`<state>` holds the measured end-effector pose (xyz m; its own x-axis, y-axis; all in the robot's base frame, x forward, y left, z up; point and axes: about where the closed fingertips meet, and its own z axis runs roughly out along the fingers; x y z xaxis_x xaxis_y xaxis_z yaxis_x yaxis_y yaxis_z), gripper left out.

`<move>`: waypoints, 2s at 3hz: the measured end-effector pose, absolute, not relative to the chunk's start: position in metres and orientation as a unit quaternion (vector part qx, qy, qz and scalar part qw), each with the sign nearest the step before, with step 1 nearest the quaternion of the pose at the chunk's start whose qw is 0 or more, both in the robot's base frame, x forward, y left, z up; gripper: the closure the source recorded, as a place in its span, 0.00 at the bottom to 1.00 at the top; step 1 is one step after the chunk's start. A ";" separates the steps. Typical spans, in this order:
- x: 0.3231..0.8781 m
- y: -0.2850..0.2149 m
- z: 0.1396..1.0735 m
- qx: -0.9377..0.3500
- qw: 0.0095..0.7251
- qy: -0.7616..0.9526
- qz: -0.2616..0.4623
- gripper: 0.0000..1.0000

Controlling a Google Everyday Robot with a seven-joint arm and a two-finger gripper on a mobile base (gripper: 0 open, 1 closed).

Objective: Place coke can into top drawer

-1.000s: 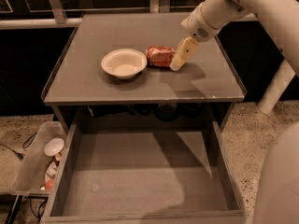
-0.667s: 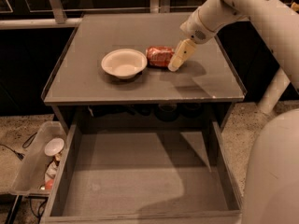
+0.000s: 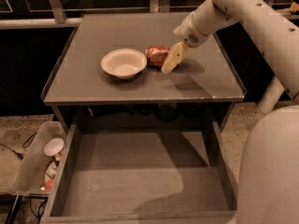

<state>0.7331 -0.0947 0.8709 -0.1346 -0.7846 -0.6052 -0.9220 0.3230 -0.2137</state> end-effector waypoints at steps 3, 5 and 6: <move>0.720 -0.075 0.846 -0.585 0.298 0.742 0.136 0.15; 0.720 -0.075 0.846 -0.585 0.298 0.742 0.136 0.62; 0.720 -0.074 0.846 -0.585 0.297 0.742 0.136 0.86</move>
Offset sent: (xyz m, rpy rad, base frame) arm -0.0205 0.0195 -0.0361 -0.0039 0.1021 0.0534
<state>0.7200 -0.0744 0.8455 -0.1392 -0.7872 -0.6008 -0.9491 0.2791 -0.1459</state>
